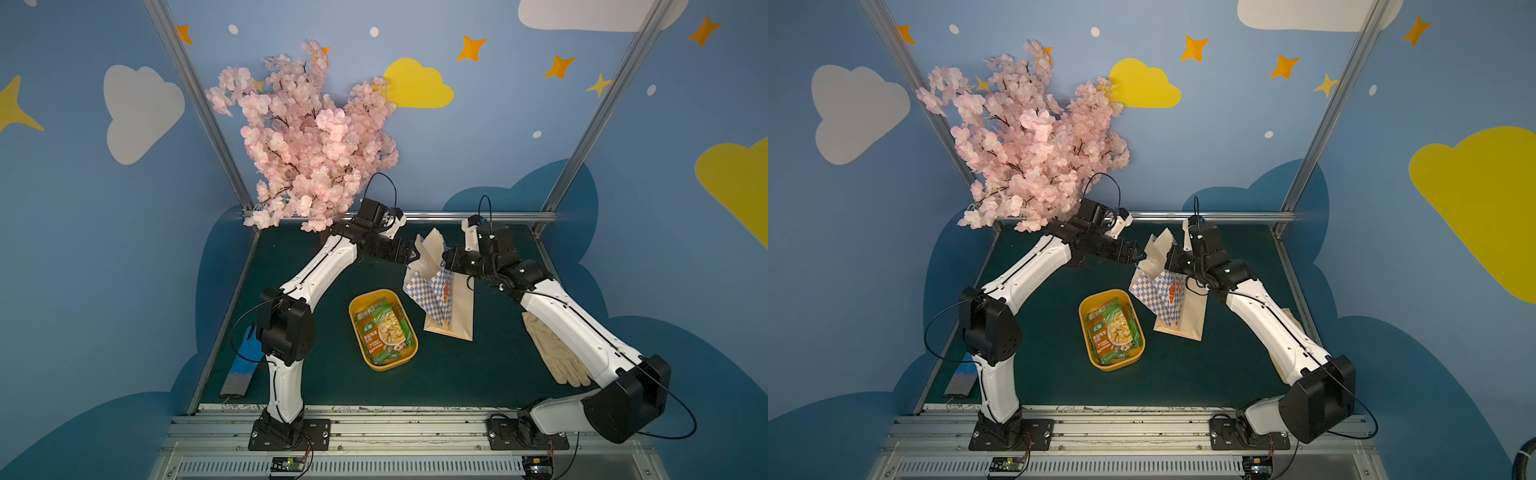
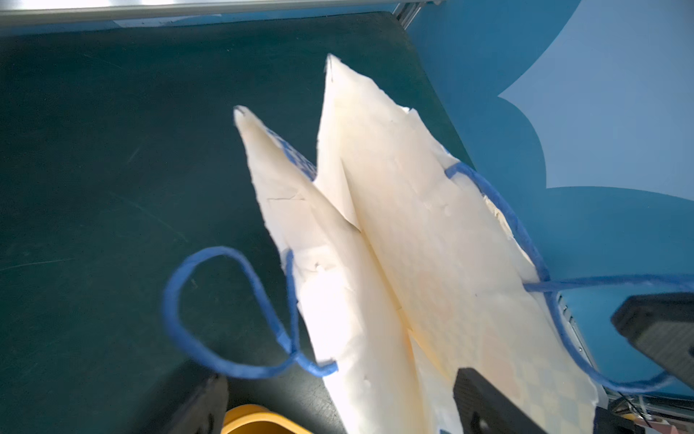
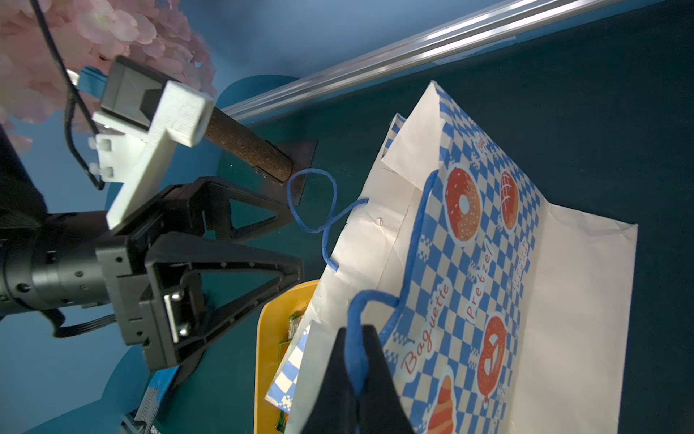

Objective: Place the condiment packets inside the bag
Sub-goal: Open the paper bag at the center of the board.

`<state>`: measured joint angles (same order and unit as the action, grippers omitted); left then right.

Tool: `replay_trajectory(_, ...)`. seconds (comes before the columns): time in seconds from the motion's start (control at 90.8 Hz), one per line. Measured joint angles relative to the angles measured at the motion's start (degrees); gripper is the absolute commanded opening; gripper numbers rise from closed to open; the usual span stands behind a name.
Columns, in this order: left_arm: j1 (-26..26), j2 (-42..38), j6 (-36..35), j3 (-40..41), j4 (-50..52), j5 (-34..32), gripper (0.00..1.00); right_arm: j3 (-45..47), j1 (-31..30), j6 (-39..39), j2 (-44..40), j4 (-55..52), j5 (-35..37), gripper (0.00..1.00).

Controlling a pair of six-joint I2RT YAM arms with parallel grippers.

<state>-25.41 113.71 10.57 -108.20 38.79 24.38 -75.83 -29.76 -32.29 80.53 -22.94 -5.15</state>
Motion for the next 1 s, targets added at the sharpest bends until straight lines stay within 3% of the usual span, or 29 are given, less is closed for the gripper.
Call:
replay_trajectory(0.463, -0.7, 3.4, 4.7, 2.4, -2.5, 4.3, 0.80, 0.0, -1.0, 0.0, 0.0, 1.4, 0.0, 0.00)
replay_trajectory(0.573, -1.7, 3.4, 5.9, 2.6, -2.8, 5.4, 0.60, 0.0, -1.2, 0.0, 0.3, 1.9, 0.0, 0.00)
replay_trajectory(0.749, -3.0, 4.2, 5.9, 1.7, -2.7, 5.6, 0.09, 0.0, -1.7, 0.0, 1.3, 2.6, 0.0, 0.00)
replay_trajectory(0.815, -2.9, 5.1, 5.6, 1.0, -2.7, 4.4, 0.03, 0.0, -1.7, 0.2, 1.4, 2.5, 0.3, 0.00)
replay_trajectory(1.002, -1.9, 5.8, 1.0, -3.8, 0.2, -4.2, 0.03, 2.5, -1.1, 1.2, -0.4, 2.2, 3.5, 0.00)
